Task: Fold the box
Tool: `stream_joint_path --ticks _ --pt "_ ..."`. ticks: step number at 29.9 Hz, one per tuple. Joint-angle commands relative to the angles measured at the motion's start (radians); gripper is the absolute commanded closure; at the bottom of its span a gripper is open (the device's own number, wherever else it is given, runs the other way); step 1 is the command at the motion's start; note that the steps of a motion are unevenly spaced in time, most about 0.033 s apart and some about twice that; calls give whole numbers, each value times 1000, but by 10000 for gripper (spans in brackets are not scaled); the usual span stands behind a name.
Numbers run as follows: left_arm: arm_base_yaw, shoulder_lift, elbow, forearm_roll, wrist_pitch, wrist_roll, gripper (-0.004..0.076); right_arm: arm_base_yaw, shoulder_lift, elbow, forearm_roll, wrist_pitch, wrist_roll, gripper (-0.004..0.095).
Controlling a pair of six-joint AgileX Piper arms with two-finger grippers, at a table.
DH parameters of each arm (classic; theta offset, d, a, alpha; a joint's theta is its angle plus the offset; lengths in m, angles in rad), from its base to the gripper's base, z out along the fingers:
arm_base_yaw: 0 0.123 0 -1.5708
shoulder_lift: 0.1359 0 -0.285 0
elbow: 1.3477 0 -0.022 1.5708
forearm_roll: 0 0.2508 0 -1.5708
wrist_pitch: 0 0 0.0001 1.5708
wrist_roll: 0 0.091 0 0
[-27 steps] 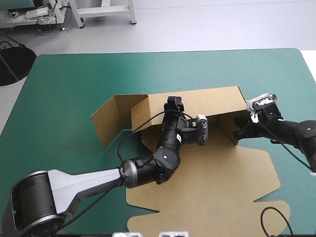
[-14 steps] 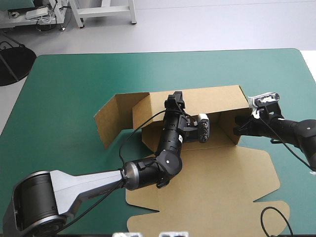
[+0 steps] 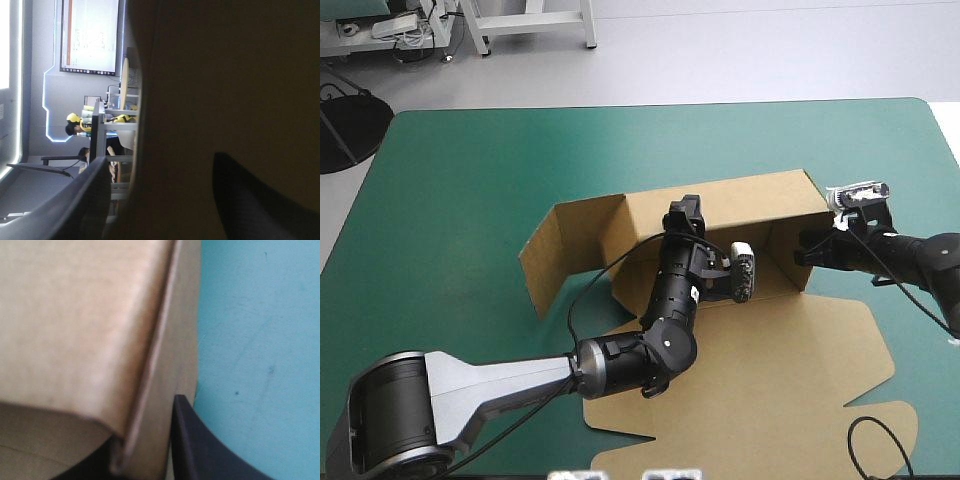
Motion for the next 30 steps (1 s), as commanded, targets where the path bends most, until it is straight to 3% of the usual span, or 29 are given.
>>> stream_joint_path --ticks 1,21,30 --pt "-20 -42 -24 31 51 -16 300 0 -3 -11 19 106 43 906" --pt "-120 -88 -24 32 124 4 301 0 -3 -11 -27 96 77 906" --pt "-237 -155 -24 32 126 -5 301 0 -3 -11 -32 77 83 906"
